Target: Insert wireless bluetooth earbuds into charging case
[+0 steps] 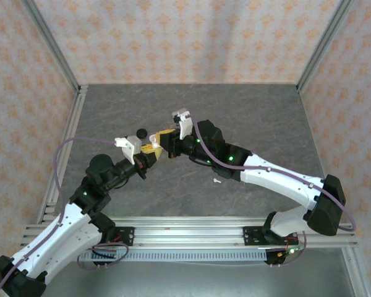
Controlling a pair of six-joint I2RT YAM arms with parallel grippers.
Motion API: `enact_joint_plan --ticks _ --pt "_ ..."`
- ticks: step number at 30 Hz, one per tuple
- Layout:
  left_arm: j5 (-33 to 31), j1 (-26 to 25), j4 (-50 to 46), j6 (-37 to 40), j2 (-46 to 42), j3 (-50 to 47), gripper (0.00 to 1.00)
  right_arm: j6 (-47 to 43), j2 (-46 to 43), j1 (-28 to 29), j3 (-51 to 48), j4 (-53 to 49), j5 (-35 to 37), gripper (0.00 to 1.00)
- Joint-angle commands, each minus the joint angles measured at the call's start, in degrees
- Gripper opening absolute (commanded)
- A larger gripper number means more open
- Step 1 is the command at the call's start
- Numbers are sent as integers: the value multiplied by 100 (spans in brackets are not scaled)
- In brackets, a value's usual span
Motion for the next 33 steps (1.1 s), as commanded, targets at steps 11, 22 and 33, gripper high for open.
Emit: enact_joint_plan --ticks 11,22,33 --pt "-131 -43 267 -24 6 177 0 299 17 69 -163 262 -216 10" --pt "-118 -53 220 24 -29 186 0 365 -52 69 -156 -122 -114 10" --pt "-87 -71 107 159 -90 159 0 -135 -223 69 150 -719 354 10"
